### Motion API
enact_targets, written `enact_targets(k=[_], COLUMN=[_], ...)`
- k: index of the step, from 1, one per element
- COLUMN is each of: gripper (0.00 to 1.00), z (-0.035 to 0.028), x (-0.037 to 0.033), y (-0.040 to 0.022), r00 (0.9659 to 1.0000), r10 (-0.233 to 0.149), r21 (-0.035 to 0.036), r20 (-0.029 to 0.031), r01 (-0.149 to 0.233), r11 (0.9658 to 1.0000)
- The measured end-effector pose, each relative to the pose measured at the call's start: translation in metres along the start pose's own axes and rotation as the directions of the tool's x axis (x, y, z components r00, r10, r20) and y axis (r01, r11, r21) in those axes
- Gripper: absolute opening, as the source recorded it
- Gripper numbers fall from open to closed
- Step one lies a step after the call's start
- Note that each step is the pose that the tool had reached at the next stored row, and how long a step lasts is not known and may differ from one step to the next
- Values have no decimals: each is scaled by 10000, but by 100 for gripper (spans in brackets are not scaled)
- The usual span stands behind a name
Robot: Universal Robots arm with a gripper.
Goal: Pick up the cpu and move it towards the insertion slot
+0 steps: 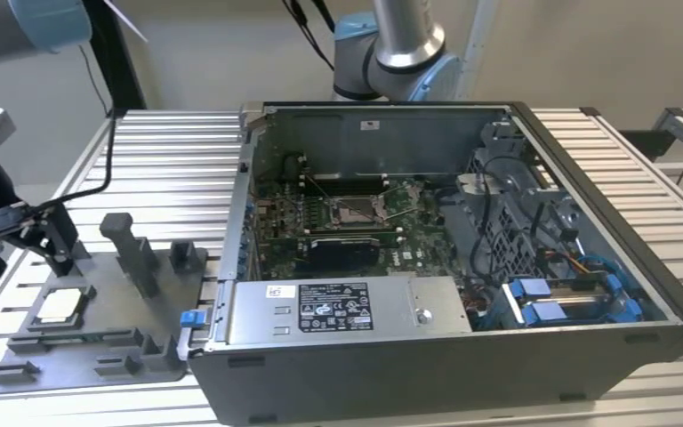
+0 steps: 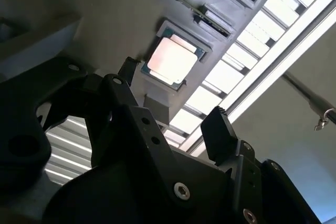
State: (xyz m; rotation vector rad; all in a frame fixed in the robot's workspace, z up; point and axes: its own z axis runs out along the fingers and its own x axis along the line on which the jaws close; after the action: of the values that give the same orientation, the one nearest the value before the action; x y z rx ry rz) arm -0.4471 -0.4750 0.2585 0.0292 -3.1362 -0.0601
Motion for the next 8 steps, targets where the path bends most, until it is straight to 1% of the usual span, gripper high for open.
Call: enact_targets(k=[8], gripper=[100], z=[134], x=[0], y=[-15], r00=[10000], r10=[0], r21=[0], r20=[-1], r01=[0], r11=[10000])
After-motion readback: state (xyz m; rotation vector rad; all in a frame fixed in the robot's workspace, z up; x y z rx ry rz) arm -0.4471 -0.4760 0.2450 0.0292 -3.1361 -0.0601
